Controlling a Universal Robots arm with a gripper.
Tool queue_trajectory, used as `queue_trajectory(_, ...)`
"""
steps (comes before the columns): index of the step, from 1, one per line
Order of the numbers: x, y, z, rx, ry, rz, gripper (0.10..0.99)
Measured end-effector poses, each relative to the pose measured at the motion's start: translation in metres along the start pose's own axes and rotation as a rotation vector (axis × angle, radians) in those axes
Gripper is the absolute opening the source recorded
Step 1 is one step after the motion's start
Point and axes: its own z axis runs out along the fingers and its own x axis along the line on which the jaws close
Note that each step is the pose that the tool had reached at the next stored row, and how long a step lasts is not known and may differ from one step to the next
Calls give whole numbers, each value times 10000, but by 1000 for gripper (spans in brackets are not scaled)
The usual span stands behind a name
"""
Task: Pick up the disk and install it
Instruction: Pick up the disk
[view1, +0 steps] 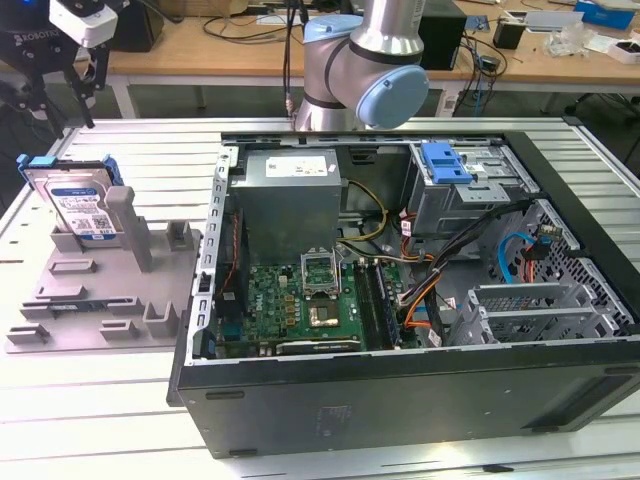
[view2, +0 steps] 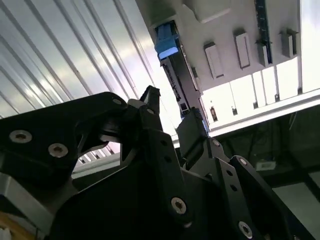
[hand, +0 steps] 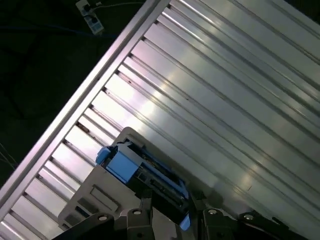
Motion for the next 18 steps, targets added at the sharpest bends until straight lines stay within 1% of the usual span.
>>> queue_trajectory(3, 0, 0, 2, 16, 43, -724, 424)
queue_trajectory(11, 0, 0, 6, 51, 133, -2252, 424)
queue_trajectory(14, 0, 0, 6, 70, 183, -3089, 424)
queue_trajectory(18, 0, 0, 7, 88, 230, -3900, 424)
